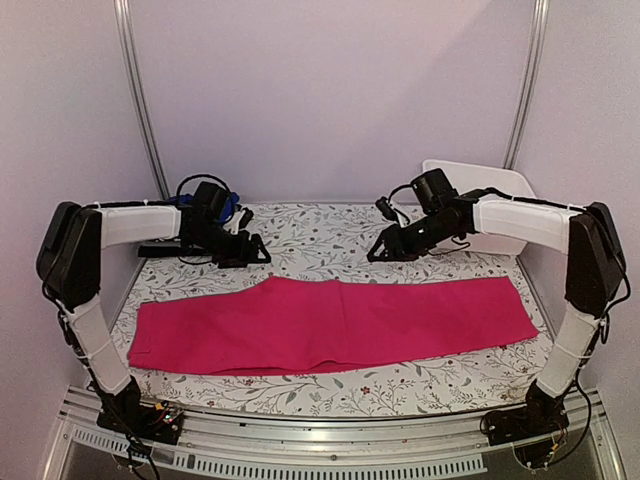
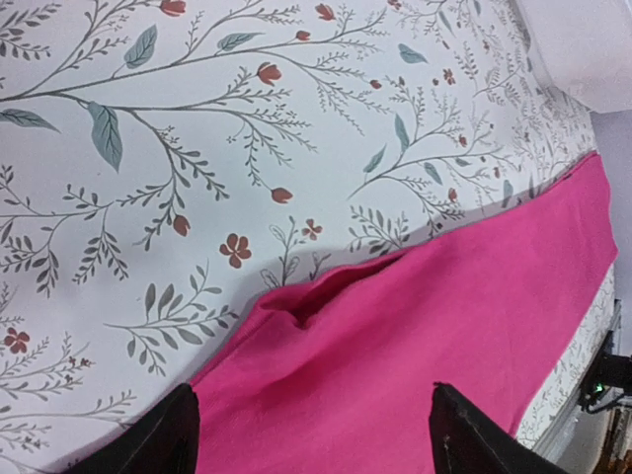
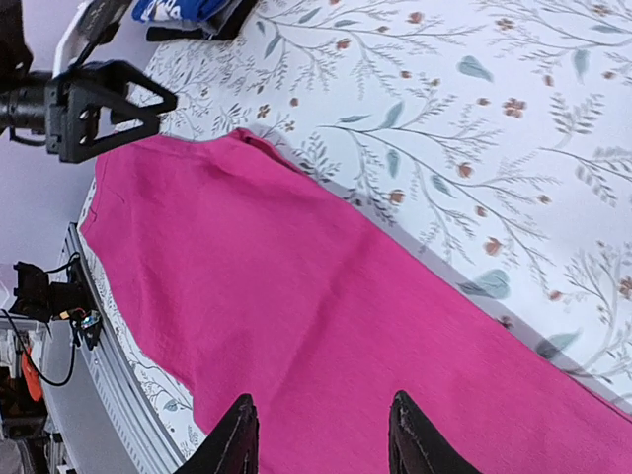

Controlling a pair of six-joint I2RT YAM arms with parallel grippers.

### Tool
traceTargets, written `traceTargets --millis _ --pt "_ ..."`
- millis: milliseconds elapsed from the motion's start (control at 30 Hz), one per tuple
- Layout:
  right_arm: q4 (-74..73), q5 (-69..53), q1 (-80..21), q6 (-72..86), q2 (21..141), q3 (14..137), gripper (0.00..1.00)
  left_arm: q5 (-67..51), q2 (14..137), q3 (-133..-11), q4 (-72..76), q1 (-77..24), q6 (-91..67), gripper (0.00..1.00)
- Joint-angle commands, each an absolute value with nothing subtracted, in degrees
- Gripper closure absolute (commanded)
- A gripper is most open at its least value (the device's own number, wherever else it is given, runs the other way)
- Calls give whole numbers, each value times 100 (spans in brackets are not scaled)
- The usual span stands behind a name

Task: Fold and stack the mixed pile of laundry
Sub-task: Move the rectangle-folded trousers to the center of the board, then smooth out the rectangle-folded trousers at the center of the board.

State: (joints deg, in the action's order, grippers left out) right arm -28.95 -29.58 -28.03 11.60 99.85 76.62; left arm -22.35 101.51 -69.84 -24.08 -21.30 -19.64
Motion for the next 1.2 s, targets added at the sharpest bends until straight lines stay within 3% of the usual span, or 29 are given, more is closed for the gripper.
traceTargets --millis 0,100,300,667,833,933,1033,1167 --pt "-2895 -3125 -3620 665 10817 8348 57 -2377 10856 -7659 -2766 -2036 -1791 25" --pt "-3039 -3238 -4024 390 11323 8730 58 -2502 11298 -7986 -2923 -2048 -1535 31" --pt "-3183 -3397 -4635 80 11835 8857 62 -2479 11624 -8251 -2949 -2301 -831 30" --pt "-2930 -3492 -4798 228 11874 7696 72 -2565 12414 -9102 -3311 -2660 608 55" --pt "-2877 -3445 -4797 269 11899 7464 73 -2324 12610 -9173 -3542 -2659 801 61" --pt "-2795 -3432 -4803 329 11921 7335 73 -2311 12533 -9175 -3542 -2646 836 73" --pt "-2753 -3383 -4808 343 11934 7186 74 -2277 12463 -9291 -3586 -2600 860 100" --pt "-2747 -3287 -4812 328 11935 6985 75 -2439 12234 -9345 -3526 -2391 728 100"
